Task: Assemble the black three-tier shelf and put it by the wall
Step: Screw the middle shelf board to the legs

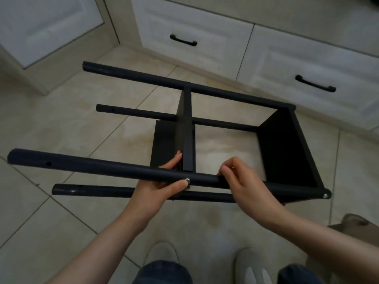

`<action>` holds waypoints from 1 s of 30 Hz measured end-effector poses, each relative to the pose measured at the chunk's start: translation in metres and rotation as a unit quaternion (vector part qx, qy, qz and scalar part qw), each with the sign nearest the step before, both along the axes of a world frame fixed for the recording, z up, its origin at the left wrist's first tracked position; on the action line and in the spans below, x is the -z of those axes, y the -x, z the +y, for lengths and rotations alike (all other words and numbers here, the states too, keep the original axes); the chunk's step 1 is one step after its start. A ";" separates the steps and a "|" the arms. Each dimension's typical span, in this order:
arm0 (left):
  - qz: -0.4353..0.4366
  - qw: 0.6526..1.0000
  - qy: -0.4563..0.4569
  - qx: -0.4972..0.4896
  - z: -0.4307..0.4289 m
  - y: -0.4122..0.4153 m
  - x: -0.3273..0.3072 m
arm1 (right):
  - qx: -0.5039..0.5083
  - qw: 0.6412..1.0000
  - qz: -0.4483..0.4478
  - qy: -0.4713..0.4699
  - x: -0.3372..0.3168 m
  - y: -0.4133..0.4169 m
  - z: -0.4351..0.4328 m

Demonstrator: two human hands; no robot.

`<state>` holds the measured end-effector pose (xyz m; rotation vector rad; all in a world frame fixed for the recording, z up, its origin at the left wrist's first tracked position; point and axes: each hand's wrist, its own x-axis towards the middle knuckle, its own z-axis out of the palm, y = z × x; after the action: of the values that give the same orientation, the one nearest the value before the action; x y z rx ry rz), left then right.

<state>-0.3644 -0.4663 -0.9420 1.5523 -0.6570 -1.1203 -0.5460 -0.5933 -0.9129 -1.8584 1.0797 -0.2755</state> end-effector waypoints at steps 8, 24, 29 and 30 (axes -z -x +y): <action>0.028 0.999 -0.016 -0.027 0.012 0.007 0.029 | -0.008 1.000 0.021 -0.002 0.023 -0.003 0.009; -0.059 0.985 -0.134 -0.096 0.035 0.029 0.037 | -0.071 0.986 0.142 0.058 0.037 -0.010 0.008; -0.494 0.858 -0.141 -0.016 0.039 0.024 0.021 | -0.105 0.983 0.129 0.072 0.037 -0.016 -0.007; -0.567 0.817 -0.099 -0.014 0.037 0.023 0.018 | -0.114 0.984 0.113 0.075 0.039 -0.019 -0.010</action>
<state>-0.3878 -0.4290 -0.9596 2.3623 -1.3023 -0.0957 -0.5266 -0.6037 -0.9516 -2.1676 1.0048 -0.0105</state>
